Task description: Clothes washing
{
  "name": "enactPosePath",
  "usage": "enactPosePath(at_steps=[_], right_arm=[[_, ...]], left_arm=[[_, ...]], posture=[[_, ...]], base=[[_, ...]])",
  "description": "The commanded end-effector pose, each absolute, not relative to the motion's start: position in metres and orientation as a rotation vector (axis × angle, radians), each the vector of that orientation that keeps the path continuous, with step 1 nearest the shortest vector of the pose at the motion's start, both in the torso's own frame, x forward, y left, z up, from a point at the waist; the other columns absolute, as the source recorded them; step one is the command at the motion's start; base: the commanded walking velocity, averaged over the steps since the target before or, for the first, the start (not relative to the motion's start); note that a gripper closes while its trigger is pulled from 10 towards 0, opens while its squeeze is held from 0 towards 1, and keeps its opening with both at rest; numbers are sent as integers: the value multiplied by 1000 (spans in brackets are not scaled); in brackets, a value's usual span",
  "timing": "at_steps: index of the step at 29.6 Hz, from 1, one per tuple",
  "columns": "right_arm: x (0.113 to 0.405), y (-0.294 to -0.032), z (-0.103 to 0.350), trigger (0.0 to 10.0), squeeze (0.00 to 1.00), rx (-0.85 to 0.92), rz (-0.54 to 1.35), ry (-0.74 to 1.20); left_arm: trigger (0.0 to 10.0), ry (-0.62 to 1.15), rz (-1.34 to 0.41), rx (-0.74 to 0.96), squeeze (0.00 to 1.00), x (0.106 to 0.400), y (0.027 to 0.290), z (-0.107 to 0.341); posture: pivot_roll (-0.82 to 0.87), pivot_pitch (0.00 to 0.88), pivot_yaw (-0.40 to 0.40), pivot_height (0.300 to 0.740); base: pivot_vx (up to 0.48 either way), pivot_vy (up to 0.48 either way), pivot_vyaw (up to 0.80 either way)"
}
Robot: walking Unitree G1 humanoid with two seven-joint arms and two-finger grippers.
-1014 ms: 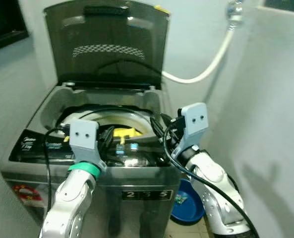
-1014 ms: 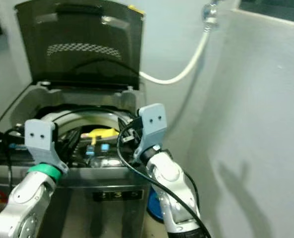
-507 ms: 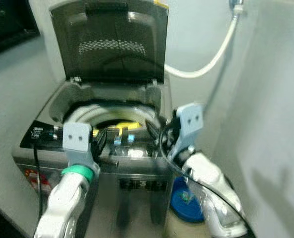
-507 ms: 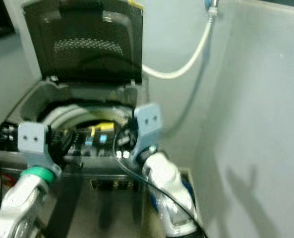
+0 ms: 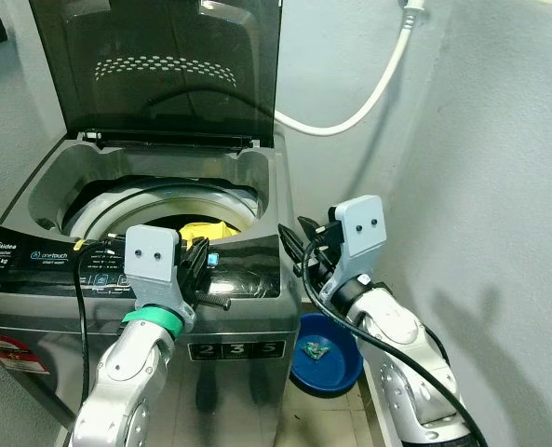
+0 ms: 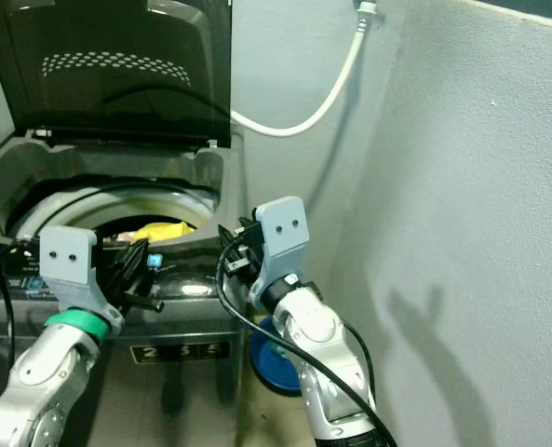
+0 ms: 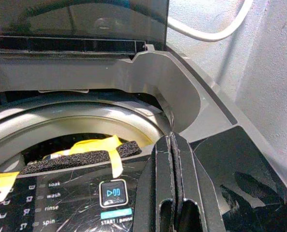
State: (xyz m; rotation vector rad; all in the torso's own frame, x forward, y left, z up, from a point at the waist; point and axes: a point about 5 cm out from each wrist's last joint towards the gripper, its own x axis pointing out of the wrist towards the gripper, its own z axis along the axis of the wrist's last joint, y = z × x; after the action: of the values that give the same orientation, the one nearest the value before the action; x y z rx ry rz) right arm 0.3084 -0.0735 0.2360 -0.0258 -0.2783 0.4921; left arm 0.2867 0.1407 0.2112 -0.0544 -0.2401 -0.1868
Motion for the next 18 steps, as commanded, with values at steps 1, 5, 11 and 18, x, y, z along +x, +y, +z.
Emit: enactPosePath(at_steps=[1, 5, 11, 18], right_arm=[[309, -71, 239, 10000, 0, -86, 478, -304], [310, -73, 241, 10000, 0, -124, 454, -325], [312, -81, 246, 10000, 0, -80, 385, -348], [319, -104, 242, 10000, 0, -21, 234, -354]], left_arm=[[10000, -232, -180, -53, 0, 285, 142, 208], [10000, -233, -183, -49, 0, 287, 143, 209], [10000, -204, -166, -17, 0, 293, 146, 208], [10000, -165, -72, 37, 0, 302, 158, 203]], posture=[[4, 7, 14, 740], [-4, 0, 25, 740], [-13, 0, 37, 740], [-20, 0, 44, 740]], base=[[0, 0, 800], [0, 0, 800], [0, 0, 800], [0, 0, 800]])
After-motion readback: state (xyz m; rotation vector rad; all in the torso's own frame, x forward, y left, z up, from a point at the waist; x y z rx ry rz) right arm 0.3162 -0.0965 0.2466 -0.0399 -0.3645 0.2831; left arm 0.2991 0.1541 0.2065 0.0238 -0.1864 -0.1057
